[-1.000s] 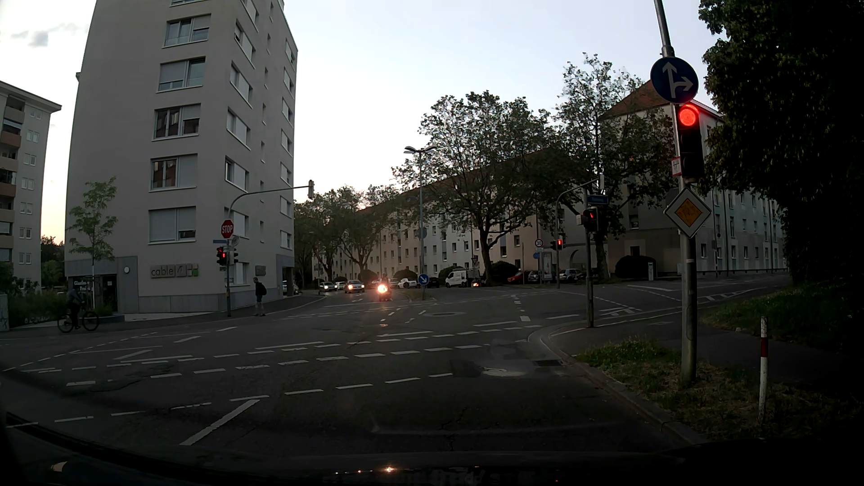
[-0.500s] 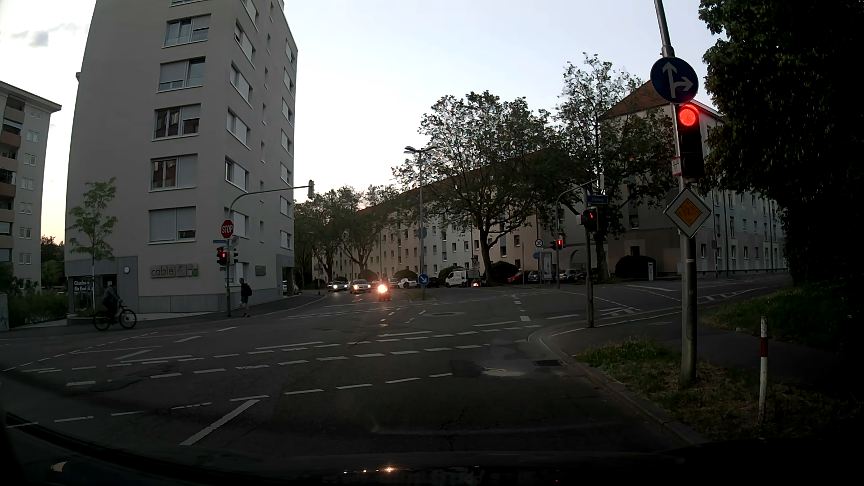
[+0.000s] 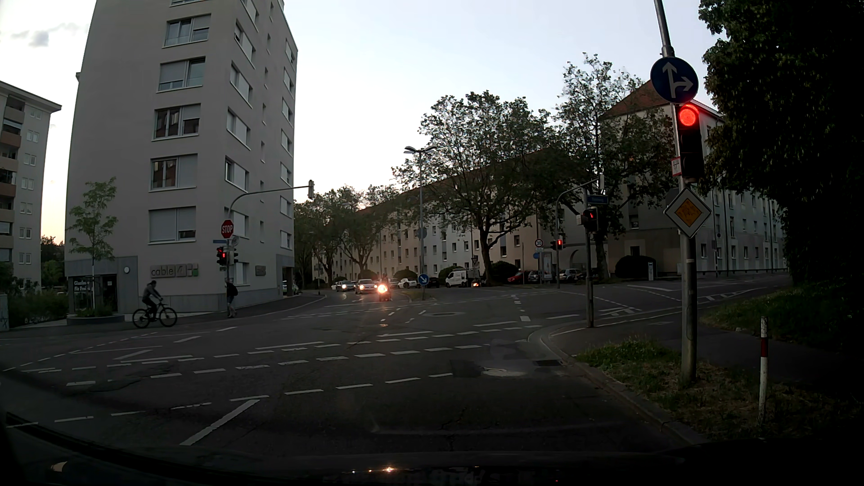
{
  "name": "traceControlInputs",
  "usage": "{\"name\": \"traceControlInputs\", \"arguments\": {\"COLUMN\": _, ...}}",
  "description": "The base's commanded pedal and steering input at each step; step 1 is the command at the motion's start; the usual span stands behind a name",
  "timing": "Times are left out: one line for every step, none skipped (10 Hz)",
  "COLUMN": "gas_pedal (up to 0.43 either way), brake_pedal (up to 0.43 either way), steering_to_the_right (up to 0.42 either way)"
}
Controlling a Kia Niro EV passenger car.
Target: Follow the waypoints while adhering to traffic rules and regulations
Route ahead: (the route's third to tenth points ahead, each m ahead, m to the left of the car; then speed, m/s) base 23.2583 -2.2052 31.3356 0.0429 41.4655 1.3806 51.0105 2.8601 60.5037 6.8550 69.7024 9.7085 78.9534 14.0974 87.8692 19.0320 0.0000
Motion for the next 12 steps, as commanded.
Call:
{"name": "traceControlInputs", "arguments": {"gas_pedal": 0.0, "brake_pedal": 0.238, "steering_to_the_right": 0.0}}
{"name": "traceControlInputs", "arguments": {"gas_pedal": 0.0, "brake_pedal": 0.238, "steering_to_the_right": 0.0}}
{"name": "traceControlInputs", "arguments": {"gas_pedal": 0.0, "brake_pedal": 0.244, "steering_to_the_right": 0.0}}
{"name": "traceControlInputs", "arguments": {"gas_pedal": 0.0, "brake_pedal": 0.244, "steering_to_the_right": 0.0}}
{"name": "traceControlInputs", "arguments": {"gas_pedal": 0.0, "brake_pedal": 0.238, "steering_to_the_right": 0.0}}
{"name": "traceControlInputs", "arguments": {"gas_pedal": 0.0, "brake_pedal": 0.238, "steering_to_the_right": 0.0}}
{"name": "traceControlInputs", "arguments": {"gas_pedal": 0.0, "brake_pedal": 0.238, "steering_to_the_right": 0.0}}
{"name": "traceControlInputs", "arguments": {"gas_pedal": 0.0, "brake_pedal": 0.238, "steering_to_the_right": 0.0}}
{"name": "traceControlInputs", "arguments": {"gas_pedal": 0.0, "brake_pedal": 0.244, "steering_to_the_right": 0.0}}
{"name": "traceControlInputs", "arguments": {"gas_pedal": 0.0, "brake_pedal": 0.238, "steering_to_the_right": 0.0}}
{"name": "traceControlInputs", "arguments": {"gas_pedal": 0.0, "brake_pedal": 0.238, "steering_to_the_right": 0.0}}
{"name": "traceControlInputs", "arguments": {"gas_pedal": 0.0, "brake_pedal": 0.244, "steering_to_the_right": 0.0}}
